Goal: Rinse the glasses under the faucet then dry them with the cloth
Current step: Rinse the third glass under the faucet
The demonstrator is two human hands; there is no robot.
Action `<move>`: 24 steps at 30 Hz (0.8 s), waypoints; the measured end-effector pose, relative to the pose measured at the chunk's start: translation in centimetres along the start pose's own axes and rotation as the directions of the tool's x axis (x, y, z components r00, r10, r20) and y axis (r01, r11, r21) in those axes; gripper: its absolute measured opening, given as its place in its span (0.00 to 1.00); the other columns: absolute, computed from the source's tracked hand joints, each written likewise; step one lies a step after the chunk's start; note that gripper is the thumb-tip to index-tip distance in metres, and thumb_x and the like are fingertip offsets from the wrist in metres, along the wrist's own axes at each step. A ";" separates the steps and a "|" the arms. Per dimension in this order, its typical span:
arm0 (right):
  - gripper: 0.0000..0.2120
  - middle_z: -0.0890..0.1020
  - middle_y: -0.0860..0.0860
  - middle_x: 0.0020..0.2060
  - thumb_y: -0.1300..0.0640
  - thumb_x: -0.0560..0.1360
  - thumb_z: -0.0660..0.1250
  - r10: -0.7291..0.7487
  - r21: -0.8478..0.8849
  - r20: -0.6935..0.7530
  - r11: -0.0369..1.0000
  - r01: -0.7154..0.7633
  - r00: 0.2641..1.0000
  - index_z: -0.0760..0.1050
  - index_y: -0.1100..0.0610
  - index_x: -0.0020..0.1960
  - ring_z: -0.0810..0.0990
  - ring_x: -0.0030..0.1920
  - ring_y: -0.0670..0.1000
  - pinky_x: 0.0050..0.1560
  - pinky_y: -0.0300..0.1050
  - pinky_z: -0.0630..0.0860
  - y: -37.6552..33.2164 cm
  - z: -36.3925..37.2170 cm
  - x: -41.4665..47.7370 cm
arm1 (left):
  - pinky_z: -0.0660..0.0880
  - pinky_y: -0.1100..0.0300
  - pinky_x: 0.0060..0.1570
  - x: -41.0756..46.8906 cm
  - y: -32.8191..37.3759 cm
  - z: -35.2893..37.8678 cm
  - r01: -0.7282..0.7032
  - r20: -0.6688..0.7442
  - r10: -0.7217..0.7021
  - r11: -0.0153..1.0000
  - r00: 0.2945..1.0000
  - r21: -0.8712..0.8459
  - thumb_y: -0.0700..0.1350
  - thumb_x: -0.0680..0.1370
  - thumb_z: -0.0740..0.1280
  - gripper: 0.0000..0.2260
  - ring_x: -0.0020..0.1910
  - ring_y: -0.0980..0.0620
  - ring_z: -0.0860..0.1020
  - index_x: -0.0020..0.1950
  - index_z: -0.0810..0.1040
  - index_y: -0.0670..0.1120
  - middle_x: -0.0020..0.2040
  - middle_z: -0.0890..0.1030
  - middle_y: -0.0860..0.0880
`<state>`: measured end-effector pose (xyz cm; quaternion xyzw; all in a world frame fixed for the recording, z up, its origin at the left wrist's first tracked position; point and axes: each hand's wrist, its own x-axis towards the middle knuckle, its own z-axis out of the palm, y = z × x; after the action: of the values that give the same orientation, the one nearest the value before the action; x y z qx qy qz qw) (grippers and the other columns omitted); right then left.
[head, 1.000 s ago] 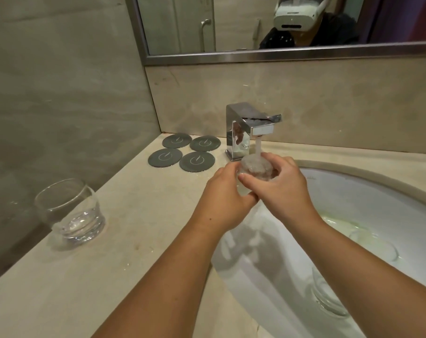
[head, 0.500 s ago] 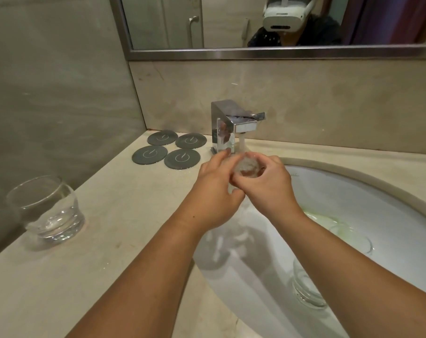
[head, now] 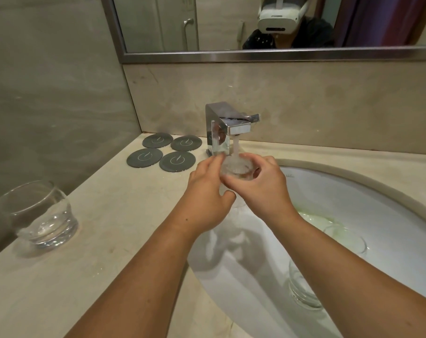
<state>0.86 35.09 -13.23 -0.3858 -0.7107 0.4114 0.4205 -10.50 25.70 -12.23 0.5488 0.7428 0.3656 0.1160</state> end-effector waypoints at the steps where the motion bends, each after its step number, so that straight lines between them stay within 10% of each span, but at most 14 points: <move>1: 0.27 0.80 0.46 0.55 0.46 0.66 0.84 0.037 0.055 0.003 0.998 -0.037 0.999 0.82 0.48 0.63 0.82 0.50 0.43 0.54 0.37 0.79 0.1 -0.1 0.0 | 0.60 0.62 0.75 0.1 -0.1 -0.1 0.025 -0.003 -0.025 0.999 1.000 -0.028 0.43 0.81 0.69 0.36 0.82 0.50 0.62 0.86 0.58 0.53 0.83 0.63 0.50; 6: 0.19 0.89 0.55 0.54 0.49 0.76 0.78 0.305 0.577 0.179 0.737 -0.351 0.935 0.84 0.58 0.62 0.87 0.53 0.52 0.57 0.52 0.83 -0.2 -1.5 0.5 | 0.71 0.53 0.76 0.2 -0.5 -0.1 0.089 0.027 -0.085 0.968 0.996 -0.234 0.58 0.78 0.76 0.34 0.73 0.58 0.74 0.80 0.66 0.57 0.73 0.76 0.59; 11: 0.18 0.89 0.56 0.50 0.43 0.81 0.71 0.337 0.656 0.346 0.581 -0.482 0.876 0.87 0.58 0.54 0.87 0.51 0.53 0.65 0.55 0.82 -0.3 -2.2 0.2 | 0.77 0.59 0.66 0.2 0.0 -0.3 0.120 0.025 -0.122 0.875 0.992 -0.469 0.52 0.80 0.77 0.33 0.68 0.57 0.80 0.82 0.66 0.56 0.72 0.78 0.54; 15: 0.19 0.89 0.52 0.44 0.41 0.80 0.70 0.340 0.632 0.407 0.565 -0.530 0.848 0.90 0.54 0.44 0.86 0.48 0.51 0.64 0.54 0.83 -0.7 -2.3 0.0 | 0.78 0.61 0.59 0.3 0.3 -0.3 0.142 0.026 -0.152 0.832 0.988 -0.536 0.57 0.76 0.80 0.35 0.61 0.58 0.85 0.79 0.69 0.60 0.69 0.80 0.52; 24: 0.15 0.83 0.55 0.51 0.46 0.80 0.71 0.256 0.569 0.404 0.682 -0.461 0.878 0.84 0.54 0.62 0.78 0.37 0.51 0.38 0.44 0.75 0.4 -2.0 0.9 | 0.83 0.51 0.63 0.7 -0.2 -0.1 0.274 0.107 -0.296 0.609 0.949 -0.744 0.57 0.71 0.83 0.28 0.60 0.45 0.86 0.66 0.77 0.53 0.62 0.85 0.43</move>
<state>2.50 36.54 -12.70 -0.2837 -0.4862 0.7586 0.3281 -10.99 26.31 -12.15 0.3214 0.6043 0.6231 0.3786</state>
